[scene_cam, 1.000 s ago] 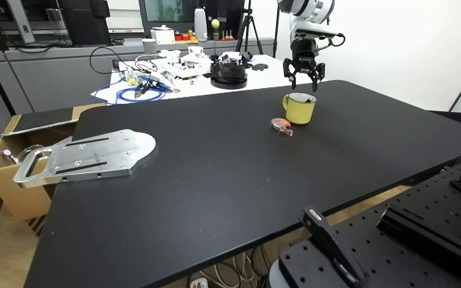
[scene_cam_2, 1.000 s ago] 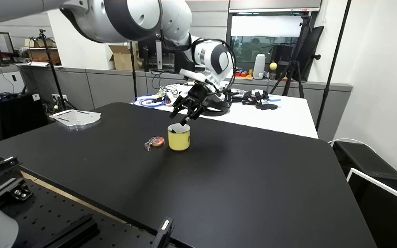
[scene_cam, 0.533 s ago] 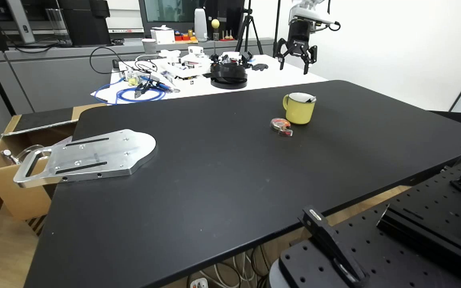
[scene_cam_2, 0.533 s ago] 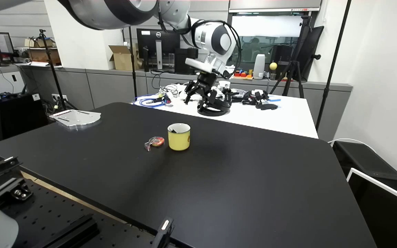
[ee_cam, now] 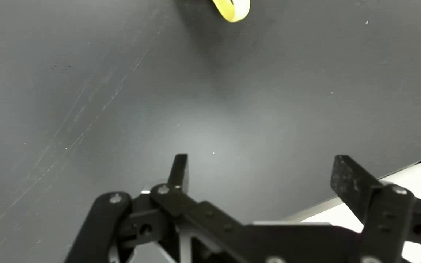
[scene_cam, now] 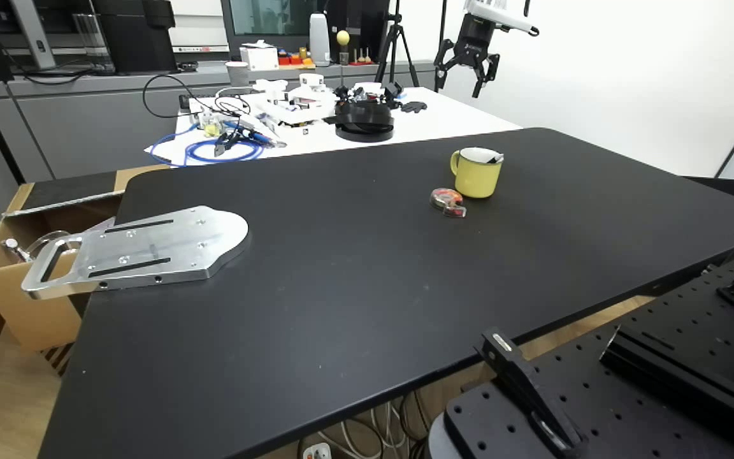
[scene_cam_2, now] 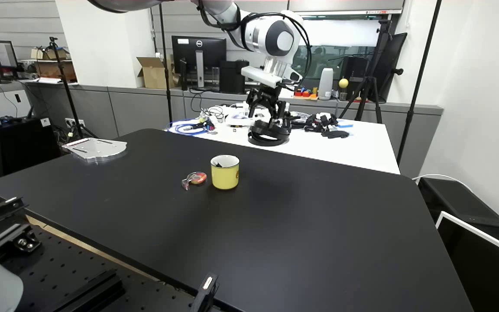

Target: Put the pen in the mug

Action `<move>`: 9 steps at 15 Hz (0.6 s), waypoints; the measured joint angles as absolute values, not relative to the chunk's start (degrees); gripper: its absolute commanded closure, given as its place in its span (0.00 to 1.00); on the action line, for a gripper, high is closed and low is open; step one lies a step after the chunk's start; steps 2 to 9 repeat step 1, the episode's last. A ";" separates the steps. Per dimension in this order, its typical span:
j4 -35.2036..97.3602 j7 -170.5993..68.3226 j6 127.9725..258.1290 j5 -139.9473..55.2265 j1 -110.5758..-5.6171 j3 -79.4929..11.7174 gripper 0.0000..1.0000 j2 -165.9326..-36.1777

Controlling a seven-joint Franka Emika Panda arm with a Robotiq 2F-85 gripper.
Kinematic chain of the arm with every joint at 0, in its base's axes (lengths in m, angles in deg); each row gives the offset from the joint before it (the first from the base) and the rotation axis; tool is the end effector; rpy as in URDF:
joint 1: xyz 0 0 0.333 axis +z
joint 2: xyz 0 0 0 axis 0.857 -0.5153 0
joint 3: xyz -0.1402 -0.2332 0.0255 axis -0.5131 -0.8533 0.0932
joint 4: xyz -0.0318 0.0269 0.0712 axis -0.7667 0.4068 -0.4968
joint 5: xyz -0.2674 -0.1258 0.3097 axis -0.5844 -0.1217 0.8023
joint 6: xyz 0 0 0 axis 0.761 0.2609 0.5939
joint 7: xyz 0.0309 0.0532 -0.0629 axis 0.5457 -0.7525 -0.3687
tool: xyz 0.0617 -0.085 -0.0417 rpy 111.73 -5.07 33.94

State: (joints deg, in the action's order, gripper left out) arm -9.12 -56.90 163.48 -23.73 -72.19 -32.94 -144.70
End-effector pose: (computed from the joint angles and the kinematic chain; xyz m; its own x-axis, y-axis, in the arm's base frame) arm 0.7511 -0.1796 0.1938 0.9433 -0.3062 -0.1281 -0.3275 -0.9214 -0.2091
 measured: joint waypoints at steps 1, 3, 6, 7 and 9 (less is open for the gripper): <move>-8.78 -56.92 163.59 -23.72 -72.18 -32.91 0.00 -144.52; -8.78 -56.92 163.59 -23.72 -72.18 -32.91 0.00 -144.52; -8.78 -56.92 163.59 -23.72 -72.18 -32.91 0.00 -144.52; -8.78 -56.92 163.59 -23.72 -72.18 -32.91 0.00 -144.52; -8.78 -56.92 163.59 -23.72 -72.18 -32.91 0.00 -144.52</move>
